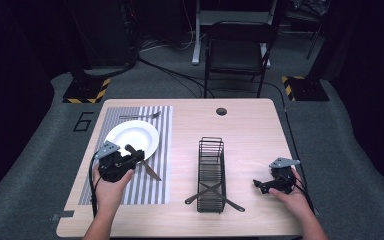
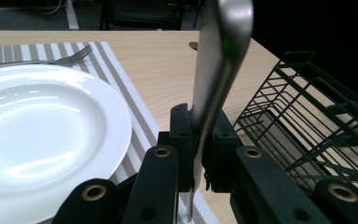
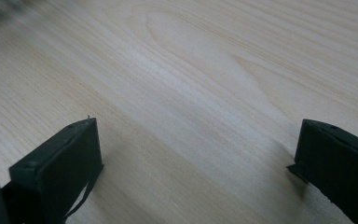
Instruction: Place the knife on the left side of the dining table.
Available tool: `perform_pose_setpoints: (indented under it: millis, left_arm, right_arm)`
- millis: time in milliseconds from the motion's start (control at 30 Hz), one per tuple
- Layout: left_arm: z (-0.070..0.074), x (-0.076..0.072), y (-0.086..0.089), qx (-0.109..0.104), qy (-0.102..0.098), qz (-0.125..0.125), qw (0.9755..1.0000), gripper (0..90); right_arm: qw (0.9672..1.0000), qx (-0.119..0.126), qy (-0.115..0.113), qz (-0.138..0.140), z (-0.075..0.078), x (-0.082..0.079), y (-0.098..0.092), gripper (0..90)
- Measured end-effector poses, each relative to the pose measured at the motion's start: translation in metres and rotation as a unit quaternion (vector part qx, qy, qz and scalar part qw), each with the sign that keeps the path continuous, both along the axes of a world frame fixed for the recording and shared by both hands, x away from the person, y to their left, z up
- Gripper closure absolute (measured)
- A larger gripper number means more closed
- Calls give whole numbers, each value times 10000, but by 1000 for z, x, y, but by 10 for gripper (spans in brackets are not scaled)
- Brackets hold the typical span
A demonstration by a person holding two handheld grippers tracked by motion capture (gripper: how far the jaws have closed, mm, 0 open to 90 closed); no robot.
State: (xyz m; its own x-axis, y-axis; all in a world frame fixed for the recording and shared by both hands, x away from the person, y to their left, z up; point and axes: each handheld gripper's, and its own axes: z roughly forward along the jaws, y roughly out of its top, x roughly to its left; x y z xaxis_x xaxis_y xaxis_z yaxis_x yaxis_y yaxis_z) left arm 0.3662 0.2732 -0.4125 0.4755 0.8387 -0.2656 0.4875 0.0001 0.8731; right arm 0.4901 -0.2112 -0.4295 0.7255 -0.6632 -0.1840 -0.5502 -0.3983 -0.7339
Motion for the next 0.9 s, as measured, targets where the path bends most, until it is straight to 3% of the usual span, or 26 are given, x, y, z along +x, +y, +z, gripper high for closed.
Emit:
perform_pose_setpoints:
  millis: [200, 567, 900]
  left_arm:
    - [-4, -2, 8, -156, 25, 32, 9999, 833]
    - [-12, -4, 22, -207, 70, 276, 9994, 810]
    - [-30, -7, 45, -601, 162, 590, 9963, 781]
  right_arm:
    - [10000, 1, 10, -5, 0, 0, 0, 0]
    - [10000, -3, 11, -5, 0, 0, 0, 0]
    - [10000, -4, 9, -4, 0, 0, 0, 0]
